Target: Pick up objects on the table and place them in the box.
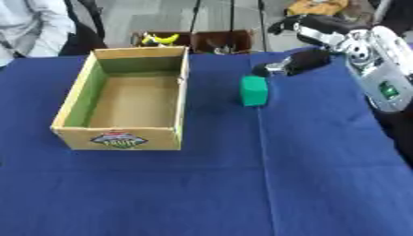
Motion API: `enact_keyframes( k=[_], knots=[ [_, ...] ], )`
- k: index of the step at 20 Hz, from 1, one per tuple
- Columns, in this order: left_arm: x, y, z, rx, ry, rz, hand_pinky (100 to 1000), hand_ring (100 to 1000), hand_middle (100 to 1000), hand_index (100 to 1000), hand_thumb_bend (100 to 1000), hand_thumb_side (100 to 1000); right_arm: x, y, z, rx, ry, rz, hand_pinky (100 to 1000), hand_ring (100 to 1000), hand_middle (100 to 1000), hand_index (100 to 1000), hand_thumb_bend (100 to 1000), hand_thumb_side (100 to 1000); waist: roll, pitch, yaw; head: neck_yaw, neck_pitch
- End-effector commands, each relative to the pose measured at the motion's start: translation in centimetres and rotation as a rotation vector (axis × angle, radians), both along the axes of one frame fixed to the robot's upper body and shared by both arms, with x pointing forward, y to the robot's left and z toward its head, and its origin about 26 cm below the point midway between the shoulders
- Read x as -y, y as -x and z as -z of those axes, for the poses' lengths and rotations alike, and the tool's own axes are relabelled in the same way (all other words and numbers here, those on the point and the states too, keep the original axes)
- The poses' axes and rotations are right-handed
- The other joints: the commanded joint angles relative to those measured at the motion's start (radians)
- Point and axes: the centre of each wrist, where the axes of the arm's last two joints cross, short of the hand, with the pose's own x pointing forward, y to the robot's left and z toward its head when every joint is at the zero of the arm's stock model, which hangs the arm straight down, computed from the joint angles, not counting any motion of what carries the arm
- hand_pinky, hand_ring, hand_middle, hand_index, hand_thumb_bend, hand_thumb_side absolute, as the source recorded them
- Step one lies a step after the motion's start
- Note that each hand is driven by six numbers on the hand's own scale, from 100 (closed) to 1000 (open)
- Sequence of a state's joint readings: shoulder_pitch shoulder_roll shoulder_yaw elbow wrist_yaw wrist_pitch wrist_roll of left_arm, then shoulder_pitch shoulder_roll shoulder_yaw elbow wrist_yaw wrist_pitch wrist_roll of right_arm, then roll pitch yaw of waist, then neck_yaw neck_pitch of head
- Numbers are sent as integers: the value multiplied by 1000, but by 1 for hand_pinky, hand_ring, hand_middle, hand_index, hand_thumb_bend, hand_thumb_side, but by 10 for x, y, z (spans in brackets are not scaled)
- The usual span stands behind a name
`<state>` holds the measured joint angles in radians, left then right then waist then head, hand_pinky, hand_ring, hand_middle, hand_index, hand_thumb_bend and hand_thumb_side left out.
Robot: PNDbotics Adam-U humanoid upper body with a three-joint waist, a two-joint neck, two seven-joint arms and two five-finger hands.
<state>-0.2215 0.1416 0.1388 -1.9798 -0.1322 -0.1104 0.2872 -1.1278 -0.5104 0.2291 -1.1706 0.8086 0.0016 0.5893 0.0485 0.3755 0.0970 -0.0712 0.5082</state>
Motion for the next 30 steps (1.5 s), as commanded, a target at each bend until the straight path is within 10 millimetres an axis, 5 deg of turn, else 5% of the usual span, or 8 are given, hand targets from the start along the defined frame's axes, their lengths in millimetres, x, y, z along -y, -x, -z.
enact_keyframes(
  k=[1,4,5,8,12,16,30],
  knots=[
    [-2,1,-7,21,-20,8,250,660,674,832,216,916,-4,-5,-7,-29,16,5,863,985,875,969,653,701,-2,-27,1,-4,-13],
    [-2,1,-7,21,-20,8,250,660,674,832,216,916,-4,-7,-5,-46,20,6,863,985,875,969,653,701,-2,-27,1,-5,-13],
    [-1,1,-7,21,-20,9,249,660,674,832,216,916,-5,-8,-4,-52,21,4,868,988,878,969,640,591,-3,-26,2,-7,-13],
    [-1,1,-7,20,-20,12,249,660,674,832,218,916,-9,-14,5,-119,24,-5,867,986,873,964,601,539,-4,-23,5,-14,-10],
    [0,0,-7,19,-20,17,248,660,674,832,214,915,-12,-17,5,-166,17,-9,867,987,876,956,378,445,-4,-20,6,-22,-10],
    [1,0,-7,18,-19,20,247,660,674,832,205,913,-15,-19,7,-178,25,3,866,985,877,958,312,412,-4,-18,8,-25,-11],
    [3,-1,-8,21,-19,37,244,661,674,833,205,912,-20,-31,11,-193,88,64,862,982,883,960,285,349,-2,4,21,-71,-18]
  ],
)
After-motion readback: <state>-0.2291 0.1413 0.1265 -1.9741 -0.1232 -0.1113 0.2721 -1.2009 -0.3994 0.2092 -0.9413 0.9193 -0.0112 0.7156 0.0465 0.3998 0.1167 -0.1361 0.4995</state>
